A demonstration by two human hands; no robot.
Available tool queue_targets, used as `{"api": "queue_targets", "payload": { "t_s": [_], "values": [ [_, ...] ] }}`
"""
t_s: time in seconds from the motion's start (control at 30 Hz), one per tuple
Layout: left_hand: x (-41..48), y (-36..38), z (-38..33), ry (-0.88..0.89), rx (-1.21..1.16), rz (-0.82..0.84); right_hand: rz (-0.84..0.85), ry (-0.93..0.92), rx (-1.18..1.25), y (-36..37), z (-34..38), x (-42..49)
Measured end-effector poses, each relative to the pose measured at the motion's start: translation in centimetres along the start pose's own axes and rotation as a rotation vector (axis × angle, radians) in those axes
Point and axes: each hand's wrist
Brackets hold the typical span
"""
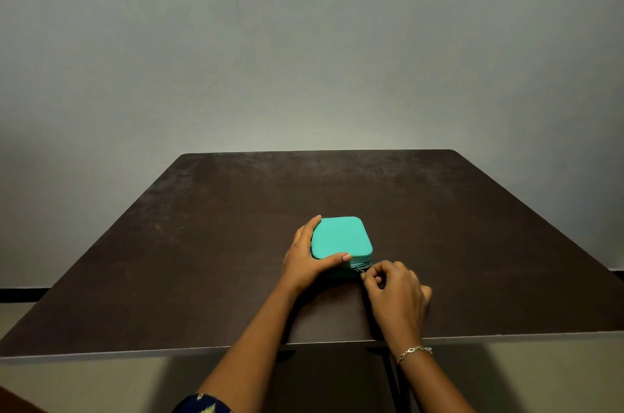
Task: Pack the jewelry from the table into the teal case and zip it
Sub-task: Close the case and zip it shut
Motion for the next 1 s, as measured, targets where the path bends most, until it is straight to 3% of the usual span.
{"api": "queue_targets", "payload": {
  "t_s": [0.4, 1.0],
  "values": [
    [0.0, -0.2, 0.2, 0.027, 0.039, -0.014, -0.067, 0.039, -0.113, -0.9, -1.6, 2.5],
    [0.0, -0.1, 0.1, 0.034, 0.035, 0.015, -0.027, -0.022, -0.139, 0.9, -1.0, 9.6]
  ]
}}
Point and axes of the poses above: each hand's wrist, its own x-axis towards the middle knuckle, its own y-axis out of the palm, z = x × y, and after that the axes turned 2 degrees about z, right-handed
